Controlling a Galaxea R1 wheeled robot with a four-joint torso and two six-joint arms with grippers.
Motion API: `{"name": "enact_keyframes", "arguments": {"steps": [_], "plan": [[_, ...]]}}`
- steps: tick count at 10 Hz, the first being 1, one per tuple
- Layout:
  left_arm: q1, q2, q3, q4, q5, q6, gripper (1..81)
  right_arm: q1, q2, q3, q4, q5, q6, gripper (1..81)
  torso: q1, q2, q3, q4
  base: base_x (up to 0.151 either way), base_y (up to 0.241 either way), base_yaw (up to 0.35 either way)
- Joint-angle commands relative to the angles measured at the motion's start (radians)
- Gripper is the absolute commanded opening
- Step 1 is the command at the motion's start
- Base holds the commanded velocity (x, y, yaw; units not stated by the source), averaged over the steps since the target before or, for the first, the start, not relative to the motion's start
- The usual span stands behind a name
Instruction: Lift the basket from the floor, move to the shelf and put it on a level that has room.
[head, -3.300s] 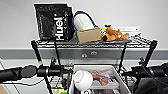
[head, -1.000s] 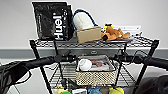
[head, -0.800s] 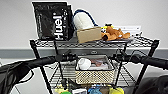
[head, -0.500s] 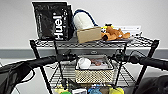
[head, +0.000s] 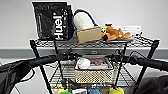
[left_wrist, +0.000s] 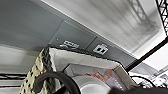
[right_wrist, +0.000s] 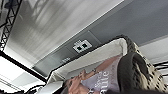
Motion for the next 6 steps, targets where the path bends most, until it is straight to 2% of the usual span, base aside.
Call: {"name": "enact_keyframes", "arguments": {"steps": [1,4,6], "plan": [[-0.206,-0.015,0.021,-0.005,-0.013,0.009,81.1,0.171,-0.025,0.02,0.003,0.012,0.003,81.1,0.0,0.0,0.0,0.0,0.0,0.0,0.0],[-0.206,-0.059,0.067,0.0,-0.013,0.009,81.1,0.172,-0.079,0.065,0.003,0.008,0.003,81.1,0.0,0.0,0.0,0.0,0.0,0.0,0.0],[-0.201,-0.137,0.16,0.0,-0.015,0.009,81.1,0.168,-0.157,0.156,0.002,0.006,0.004,81.1,0.0,0.0,0.0,0.0,0.0,0.0,0.0]]}}
